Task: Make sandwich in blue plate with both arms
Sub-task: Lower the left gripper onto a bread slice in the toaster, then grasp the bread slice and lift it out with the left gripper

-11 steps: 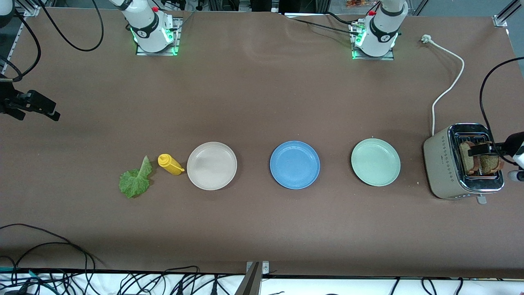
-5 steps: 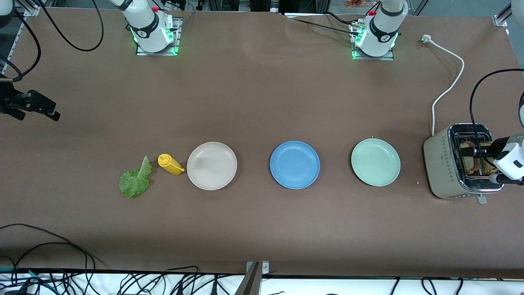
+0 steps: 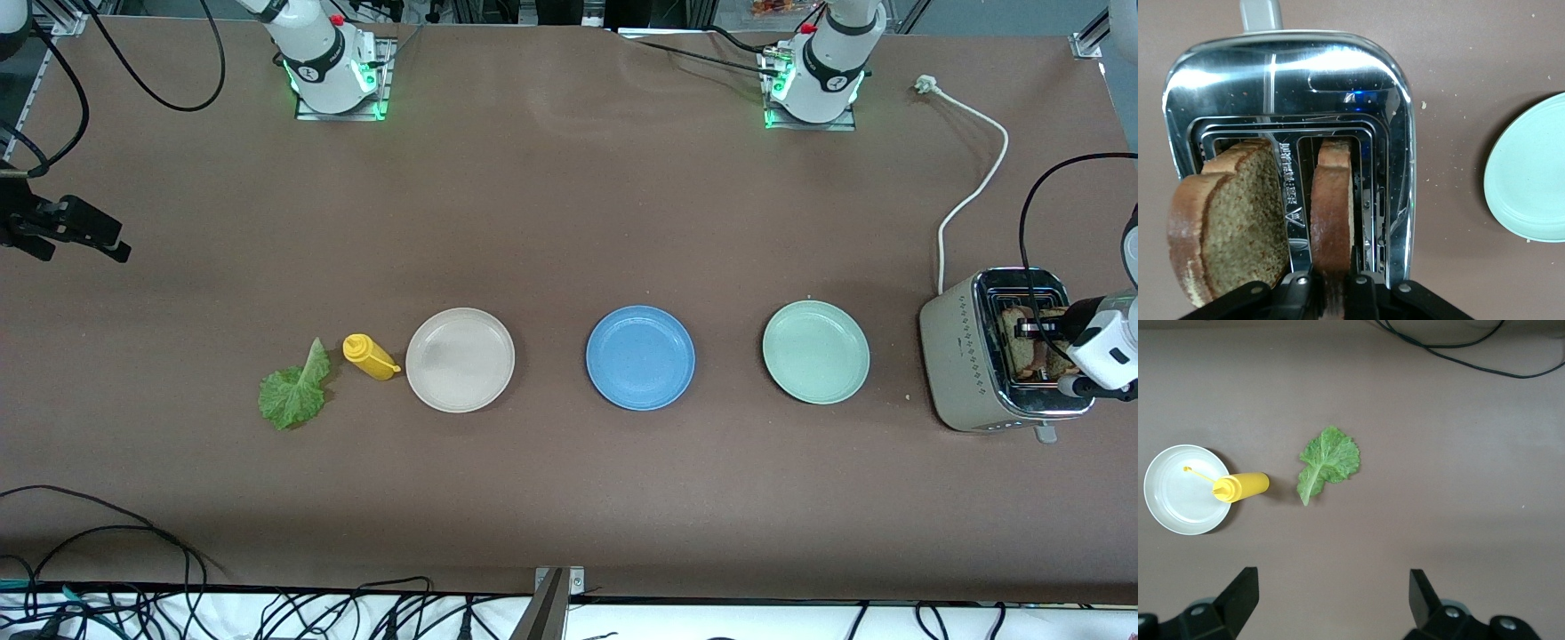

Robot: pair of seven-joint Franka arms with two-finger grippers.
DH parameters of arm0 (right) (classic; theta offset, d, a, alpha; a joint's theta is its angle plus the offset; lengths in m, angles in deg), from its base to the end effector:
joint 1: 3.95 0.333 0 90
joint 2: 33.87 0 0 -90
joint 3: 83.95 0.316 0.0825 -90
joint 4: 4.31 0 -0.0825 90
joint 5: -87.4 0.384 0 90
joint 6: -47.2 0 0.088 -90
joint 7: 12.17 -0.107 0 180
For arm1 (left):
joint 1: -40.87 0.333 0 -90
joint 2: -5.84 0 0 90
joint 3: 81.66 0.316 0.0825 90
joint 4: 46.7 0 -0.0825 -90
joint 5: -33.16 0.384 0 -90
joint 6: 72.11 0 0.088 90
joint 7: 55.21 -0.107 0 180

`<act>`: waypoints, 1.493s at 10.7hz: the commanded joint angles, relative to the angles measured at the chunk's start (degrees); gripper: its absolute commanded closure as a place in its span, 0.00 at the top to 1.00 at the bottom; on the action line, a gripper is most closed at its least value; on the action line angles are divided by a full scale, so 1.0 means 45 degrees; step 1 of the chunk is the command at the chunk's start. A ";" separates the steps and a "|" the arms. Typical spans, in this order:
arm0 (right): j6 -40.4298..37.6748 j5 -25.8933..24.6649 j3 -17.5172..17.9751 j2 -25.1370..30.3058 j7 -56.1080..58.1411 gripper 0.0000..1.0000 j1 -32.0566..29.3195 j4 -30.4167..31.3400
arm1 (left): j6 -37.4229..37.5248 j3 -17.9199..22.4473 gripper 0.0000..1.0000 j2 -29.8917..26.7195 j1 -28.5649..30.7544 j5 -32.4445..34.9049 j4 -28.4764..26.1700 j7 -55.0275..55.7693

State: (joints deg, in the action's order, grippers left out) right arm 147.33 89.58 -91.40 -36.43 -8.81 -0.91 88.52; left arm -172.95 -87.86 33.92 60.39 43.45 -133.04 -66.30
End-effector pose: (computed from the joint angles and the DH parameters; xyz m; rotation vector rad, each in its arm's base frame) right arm 0.5817 -0.0399 0.5920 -3.1123 0.0359 -0.1325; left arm 0.6420 0.1787 0.3667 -3.0496 0.0137 0.3881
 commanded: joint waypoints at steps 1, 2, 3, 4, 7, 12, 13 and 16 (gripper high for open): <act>-0.0218 -0.0095 0.0014 -0.0015 0.0034 1.00 0.0007 -0.0199 | 0.0026 -0.0127 0.00 -0.0185 0.0115 0.0368 -0.0092 -0.0269; -0.0218 -0.0095 -0.0005 -0.0015 0.0034 1.00 0.0007 -0.0199 | 0.0045 -0.0127 0.00 -0.0243 0.0076 0.0388 -0.0072 -0.0269; -0.0218 -0.0095 0.0014 -0.0015 0.0034 1.00 0.0007 -0.0199 | 0.0181 -0.0146 0.00 -0.0302 0.0076 0.0388 -0.0034 -0.0308; -0.0218 -0.0095 0.0015 -0.0015 0.0034 1.00 0.0007 -0.0199 | 0.0414 -0.0166 0.00 -0.0399 0.0057 0.0388 0.0044 -0.0308; -0.0218 -0.0114 0.0015 -0.0015 0.0034 1.00 0.0007 -0.0199 | 0.1117 -0.0263 0.00 -0.0945 -0.0002 0.0678 0.0122 -0.0289; -0.0218 -0.0095 0.0015 -0.0015 0.0034 1.00 0.0007 -0.0199 | 0.3850 -0.0322 0.00 -0.1103 -0.2828 0.2241 0.2170 -0.0133; -0.0218 -0.0114 0.0015 -0.0034 0.0034 1.00 0.0026 -0.0199 | 0.4338 -0.0322 0.00 -0.1142 -0.3433 0.2243 0.2561 -0.0133; -0.0218 -0.0115 0.0015 -0.0034 0.0034 1.00 0.0027 -0.0199 | 0.5085 -0.0516 0.00 -0.1356 -0.5229 0.2009 0.2877 -0.0152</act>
State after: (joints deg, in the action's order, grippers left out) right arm 147.31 89.58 -91.34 -36.46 -8.81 -0.82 88.52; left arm -152.25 -90.05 28.49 42.07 51.45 -121.48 -66.56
